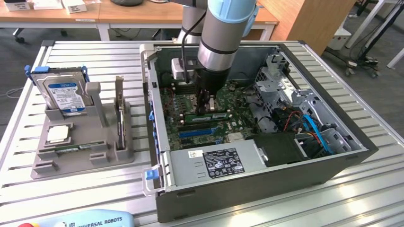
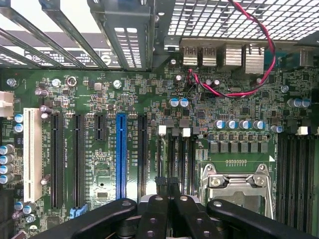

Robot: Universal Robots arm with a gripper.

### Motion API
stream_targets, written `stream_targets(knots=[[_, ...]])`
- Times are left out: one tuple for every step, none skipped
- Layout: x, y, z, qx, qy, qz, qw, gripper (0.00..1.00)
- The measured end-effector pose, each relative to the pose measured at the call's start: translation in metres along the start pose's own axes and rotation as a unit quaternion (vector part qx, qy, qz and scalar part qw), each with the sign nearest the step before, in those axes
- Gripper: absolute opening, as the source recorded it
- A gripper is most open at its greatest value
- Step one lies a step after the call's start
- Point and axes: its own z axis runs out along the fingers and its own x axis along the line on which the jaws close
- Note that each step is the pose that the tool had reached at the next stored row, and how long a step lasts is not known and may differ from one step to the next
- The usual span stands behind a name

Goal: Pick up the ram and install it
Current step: 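Press down the ram until it locks into place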

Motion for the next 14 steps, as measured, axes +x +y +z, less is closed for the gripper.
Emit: stream_targets(knots=[[0.0,0.0,0.0,0.0,0.0,0.0,1.0,0.1],[0.0,0.0,0.0,0.0,0.0001,0.0,1.0,0.1],[0.0,0.0,0.0003,0.0,0.0001,0.0,1.0,0.1],[0.0,0.0,0.0007,0.0,0.0,0.0,1.0,0.1],[0.0001,0.0,0.0009,0.0,0.0,0.0,1.0,0.1],[0.0001,0.0,0.0009,0.0,0.0,0.0,1.0,0.1],[0.0001,0.0,0.0009,0.0,0.0001,0.0,1.0,0.1],[0.0001,0.0,0.0009,0.0,0.0001,0.0,1.0,0.1],[0.0,0.0,0.001,0.0,0.0,0.0,1.0,0.1],[0.0001,0.0,0.0011,0.0,0.0,0.0,1.0,0.1],[0.0,-0.0001,0.0012,0.0,0.0,0.0,1.0,0.1],[0.0001,0.0,0.0012,0.0,0.0,0.0,1.0,0.1],[0.0001,-0.0001,0.0013,0.0,0.0,0.0,1.0,0.1],[0.0001,0.0,0.0012,0.0,0.0,0.0,1.0,0.1]])
